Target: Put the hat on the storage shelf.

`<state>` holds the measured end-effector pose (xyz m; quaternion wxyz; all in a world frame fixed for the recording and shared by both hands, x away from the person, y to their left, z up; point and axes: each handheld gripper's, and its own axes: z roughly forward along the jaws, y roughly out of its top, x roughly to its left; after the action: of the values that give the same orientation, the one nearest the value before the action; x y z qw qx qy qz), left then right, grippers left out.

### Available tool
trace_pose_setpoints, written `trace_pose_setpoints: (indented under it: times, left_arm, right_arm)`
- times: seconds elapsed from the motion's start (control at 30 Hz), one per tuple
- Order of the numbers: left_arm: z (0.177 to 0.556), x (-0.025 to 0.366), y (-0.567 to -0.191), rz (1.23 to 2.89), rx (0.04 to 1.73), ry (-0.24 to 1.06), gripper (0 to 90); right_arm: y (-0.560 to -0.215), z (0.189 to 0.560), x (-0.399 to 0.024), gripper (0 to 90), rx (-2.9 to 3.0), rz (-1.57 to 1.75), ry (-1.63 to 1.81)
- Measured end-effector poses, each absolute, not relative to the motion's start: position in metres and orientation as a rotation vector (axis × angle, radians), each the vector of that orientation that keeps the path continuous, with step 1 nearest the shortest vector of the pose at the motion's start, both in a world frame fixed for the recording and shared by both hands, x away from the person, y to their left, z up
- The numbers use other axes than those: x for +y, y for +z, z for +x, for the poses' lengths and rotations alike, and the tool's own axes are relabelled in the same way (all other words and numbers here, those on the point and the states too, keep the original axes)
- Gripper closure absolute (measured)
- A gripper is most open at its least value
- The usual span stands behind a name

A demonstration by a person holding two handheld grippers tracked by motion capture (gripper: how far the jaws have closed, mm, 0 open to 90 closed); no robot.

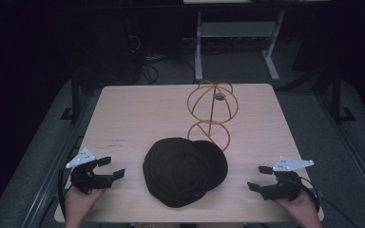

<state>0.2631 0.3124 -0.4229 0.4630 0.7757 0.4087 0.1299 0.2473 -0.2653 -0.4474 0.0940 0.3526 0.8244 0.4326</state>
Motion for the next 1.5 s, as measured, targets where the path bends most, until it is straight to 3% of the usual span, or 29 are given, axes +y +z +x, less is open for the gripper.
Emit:
trace_pose_setpoints:
  times: [0.33,0.73,1.17,1.5]
  left_arm:
    - [0.263,0.316,-0.424,1.898,0.984,0.306,16.4]
    - [0.267,0.313,-0.426,1.904,0.993,0.310,16.4]
    - [0.267,0.312,-0.427,1.932,0.982,0.314,16.4]
    - [0.269,0.312,-0.427,1.935,0.989,0.321,16.4]
  right_arm:
    - [-0.426,0.243,-0.255,19.3,2.452,0.980,1.310]
    - [-0.376,0.246,-0.205,17.2,2.570,0.783,1.224]
    - [-0.368,0.255,-0.148,17.9,2.689,0.629,1.205]
    - [-0.369,0.256,-0.108,27.6,2.778,0.492,1.147]
